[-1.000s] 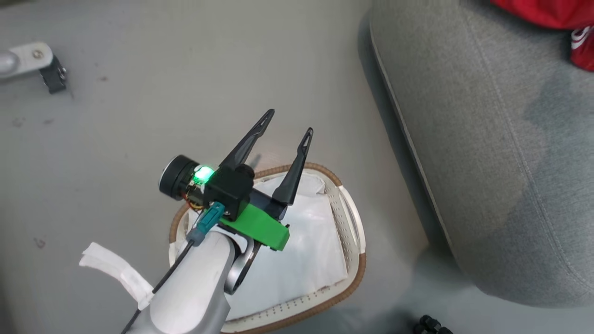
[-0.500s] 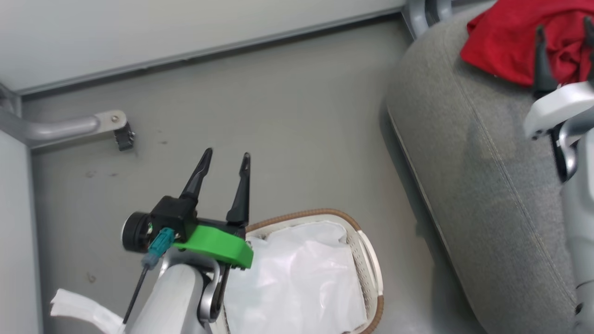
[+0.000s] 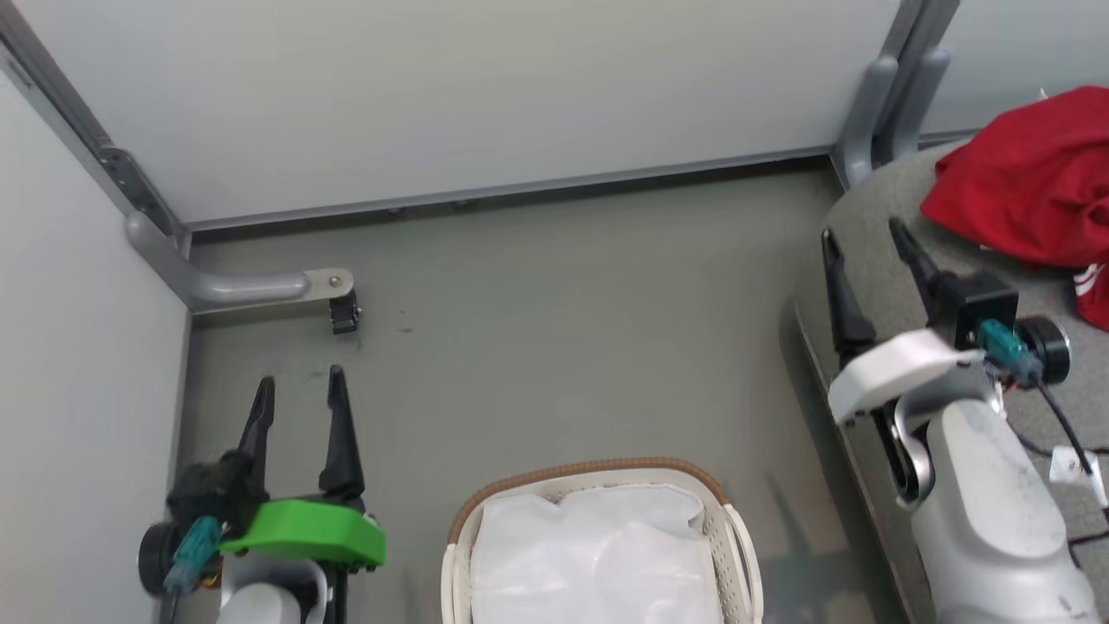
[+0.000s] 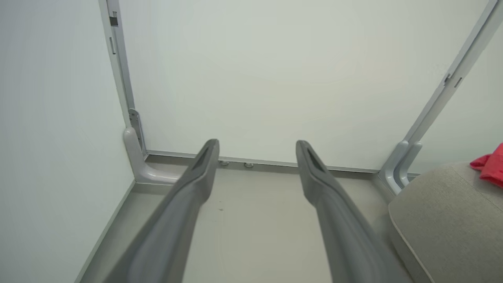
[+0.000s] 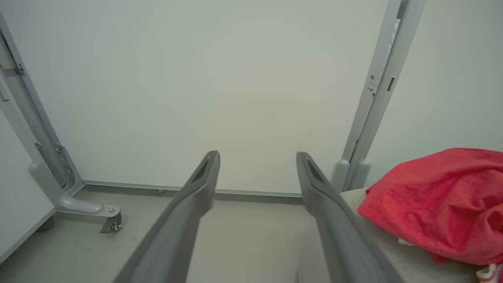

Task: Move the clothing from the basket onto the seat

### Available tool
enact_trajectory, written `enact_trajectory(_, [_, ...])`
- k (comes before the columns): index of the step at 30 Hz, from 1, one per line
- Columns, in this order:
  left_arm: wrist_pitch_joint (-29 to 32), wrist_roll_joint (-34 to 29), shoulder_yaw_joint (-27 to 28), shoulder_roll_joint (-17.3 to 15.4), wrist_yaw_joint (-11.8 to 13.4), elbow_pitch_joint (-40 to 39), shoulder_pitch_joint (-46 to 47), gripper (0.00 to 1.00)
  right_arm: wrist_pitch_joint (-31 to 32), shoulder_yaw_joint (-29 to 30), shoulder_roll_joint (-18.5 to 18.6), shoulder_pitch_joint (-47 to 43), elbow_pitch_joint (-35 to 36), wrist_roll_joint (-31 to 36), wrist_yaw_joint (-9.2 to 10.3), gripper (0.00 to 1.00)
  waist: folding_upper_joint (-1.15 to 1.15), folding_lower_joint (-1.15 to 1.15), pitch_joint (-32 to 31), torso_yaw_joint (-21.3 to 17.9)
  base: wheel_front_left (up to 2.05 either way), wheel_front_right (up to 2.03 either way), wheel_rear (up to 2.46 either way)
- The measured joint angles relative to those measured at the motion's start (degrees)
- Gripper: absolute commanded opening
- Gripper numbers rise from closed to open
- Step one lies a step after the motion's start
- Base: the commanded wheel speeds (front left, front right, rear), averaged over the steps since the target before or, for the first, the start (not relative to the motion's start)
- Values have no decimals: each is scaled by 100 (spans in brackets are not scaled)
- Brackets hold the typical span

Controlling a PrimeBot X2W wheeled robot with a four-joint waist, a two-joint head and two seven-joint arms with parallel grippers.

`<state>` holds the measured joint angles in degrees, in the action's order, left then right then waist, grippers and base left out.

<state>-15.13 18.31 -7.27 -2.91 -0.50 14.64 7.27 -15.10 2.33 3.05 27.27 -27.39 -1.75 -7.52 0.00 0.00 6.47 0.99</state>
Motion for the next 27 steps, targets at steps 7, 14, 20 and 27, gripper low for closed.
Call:
enact_trajectory(7, [0,15,152,1,-59,-149,-537,100,1,-378,-26,-850,413,-593,0,100,0,0,-329,133,0,0,0])
enact_trajectory(14, [0,167,142,2,-31,-157,-816,100,1,-431,-31,-1411,665,-778,0,100,0,0,-440,100,0,0,0])
enact_trajectory(20, [0,170,119,2,-18,-132,-927,100,1,-463,-25,-1761,677,-964,0,100,0,0,-518,45,0,0,0])
enact_trajectory(27, [0,163,51,2,-8,-91,-964,100,1,-521,-27,-1881,676,-960,0,100,0,0,-593,22,0,0,0])
